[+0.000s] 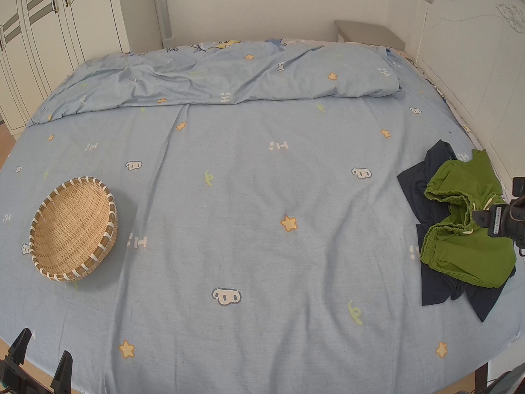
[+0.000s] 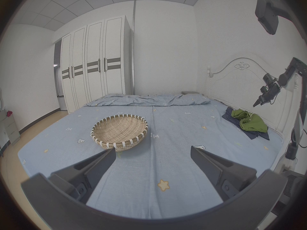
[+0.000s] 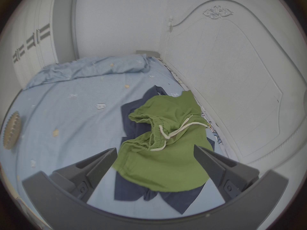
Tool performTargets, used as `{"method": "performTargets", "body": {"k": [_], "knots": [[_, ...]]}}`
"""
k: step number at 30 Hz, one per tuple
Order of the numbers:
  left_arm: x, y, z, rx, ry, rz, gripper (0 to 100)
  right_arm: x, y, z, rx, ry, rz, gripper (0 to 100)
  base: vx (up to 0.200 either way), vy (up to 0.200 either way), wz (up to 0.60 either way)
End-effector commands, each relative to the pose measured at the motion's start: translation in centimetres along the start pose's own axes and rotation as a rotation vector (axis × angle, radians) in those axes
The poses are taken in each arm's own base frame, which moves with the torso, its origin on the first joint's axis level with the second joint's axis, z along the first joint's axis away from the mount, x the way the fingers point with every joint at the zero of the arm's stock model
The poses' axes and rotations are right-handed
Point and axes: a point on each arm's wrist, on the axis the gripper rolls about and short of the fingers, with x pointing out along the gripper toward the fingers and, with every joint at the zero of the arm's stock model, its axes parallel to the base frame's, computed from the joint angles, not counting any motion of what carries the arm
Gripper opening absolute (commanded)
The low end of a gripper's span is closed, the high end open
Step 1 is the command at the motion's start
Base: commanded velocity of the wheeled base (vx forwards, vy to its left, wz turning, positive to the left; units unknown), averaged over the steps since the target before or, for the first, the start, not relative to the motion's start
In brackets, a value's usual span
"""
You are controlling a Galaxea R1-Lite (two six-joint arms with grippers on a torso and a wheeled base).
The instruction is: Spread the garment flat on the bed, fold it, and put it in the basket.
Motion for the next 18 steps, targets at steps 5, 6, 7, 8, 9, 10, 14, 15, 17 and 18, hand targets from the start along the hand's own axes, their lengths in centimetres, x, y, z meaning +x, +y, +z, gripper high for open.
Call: {"method": "performTargets", "body": {"k": [5,6,7,8,9,10,14,15,17,18], "knots": [[0.0,0.0,-0.5,0.001,0.003,0.000,100,7.1,1.2,0.6,-0.020,0.105,-0.104,100,0.000,0.000,0.00],[0.0,0.0,-0.5,0.001,0.001,0.000,100,7.3,1.2,0.6,-0.018,0.113,-0.109,100,0.000,0.000,0.00],[0.0,0.0,-0.5,0.001,0.001,0.000,100,7.5,1.0,0.6,-0.014,0.111,-0.114,100,0.000,0.000,0.00],[0.0,0.0,-0.5,0.001,0.001,0.000,100,7.5,1.0,0.7,-0.011,0.110,-0.115,100,0.000,0.000,0.00],[0.0,0.0,-0.5,-0.001,0.001,0.000,100,7.6,1.0,0.8,-0.008,0.107,-0.117,100,0.000,0.000,0.00],[0.0,0.0,-0.5,0.001,0.001,0.000,100,7.6,1.0,0.9,-0.005,0.104,-0.117,100,0.000,0.000,0.00],[0.0,0.0,-0.5,-0.001,0.003,0.000,100,8.2,1.1,0.9,-0.007,0.116,-0.120,100,0.000,0.000,0.00],[0.0,0.0,-0.5,-0.001,0.003,0.000,100,8.4,1.1,0.9,-0.004,0.114,-0.125,100,0.000,0.000,0.00],[0.0,0.0,-0.5,0.001,0.001,0.000,100,8.9,1.1,1.1,-0.001,0.113,-0.131,100,0.000,0.000,0.00],[0.0,0.0,-0.5,0.001,0.001,0.000,100,8.9,1.1,1.1,-0.001,0.113,-0.131,100,0.000,0.000,0.00]]}}
